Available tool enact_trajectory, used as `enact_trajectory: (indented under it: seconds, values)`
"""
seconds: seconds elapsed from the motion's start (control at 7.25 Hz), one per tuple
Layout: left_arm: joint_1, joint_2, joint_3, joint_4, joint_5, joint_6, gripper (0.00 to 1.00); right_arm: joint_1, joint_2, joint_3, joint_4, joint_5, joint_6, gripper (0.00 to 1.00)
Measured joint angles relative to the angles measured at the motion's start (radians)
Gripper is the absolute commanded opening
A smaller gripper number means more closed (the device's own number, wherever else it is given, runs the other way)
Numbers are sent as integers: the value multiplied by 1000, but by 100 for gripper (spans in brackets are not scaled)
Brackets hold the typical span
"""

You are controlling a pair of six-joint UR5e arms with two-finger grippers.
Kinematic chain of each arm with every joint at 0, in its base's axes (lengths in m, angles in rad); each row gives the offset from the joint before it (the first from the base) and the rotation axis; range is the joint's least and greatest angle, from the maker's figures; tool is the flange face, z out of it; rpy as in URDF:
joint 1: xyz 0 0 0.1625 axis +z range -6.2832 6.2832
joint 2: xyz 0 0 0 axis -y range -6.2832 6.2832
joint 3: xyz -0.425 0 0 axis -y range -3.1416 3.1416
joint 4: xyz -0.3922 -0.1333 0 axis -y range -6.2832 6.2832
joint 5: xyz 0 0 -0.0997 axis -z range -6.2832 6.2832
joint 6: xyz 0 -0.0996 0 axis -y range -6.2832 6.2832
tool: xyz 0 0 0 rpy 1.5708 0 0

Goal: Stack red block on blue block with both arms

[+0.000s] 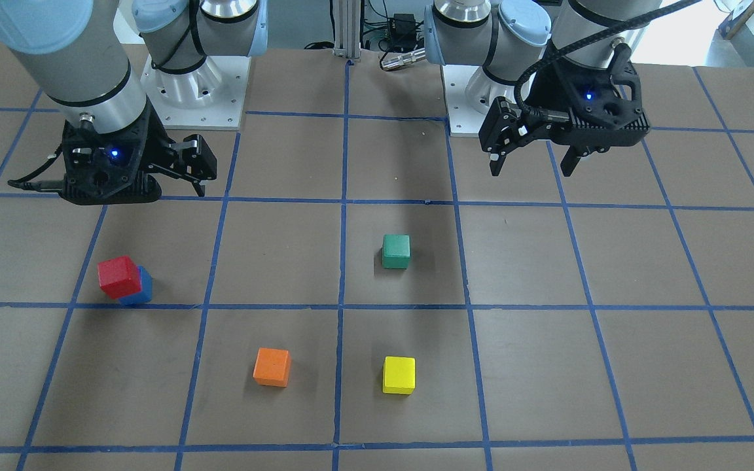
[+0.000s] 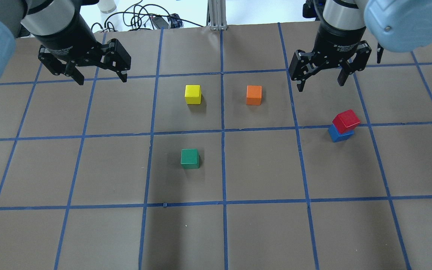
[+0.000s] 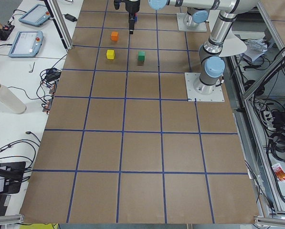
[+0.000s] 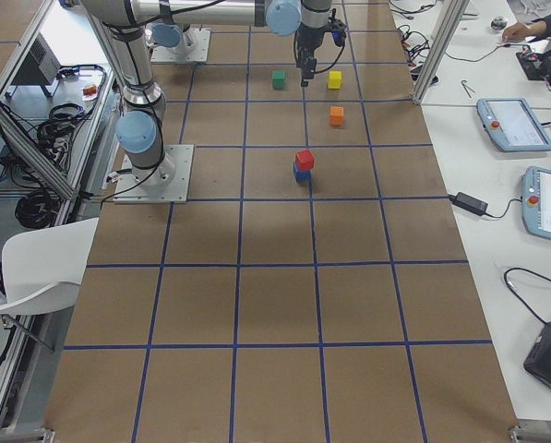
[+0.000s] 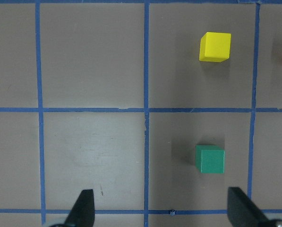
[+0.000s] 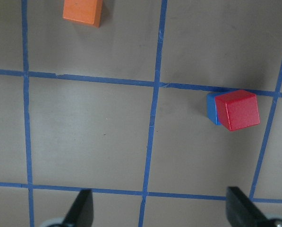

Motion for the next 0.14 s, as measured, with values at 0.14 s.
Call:
enact_trajectory:
  seconds: [0.14]
  values:
    - [0,0,0,0,0,0,100,-6,-8,3,5,0,1,100]
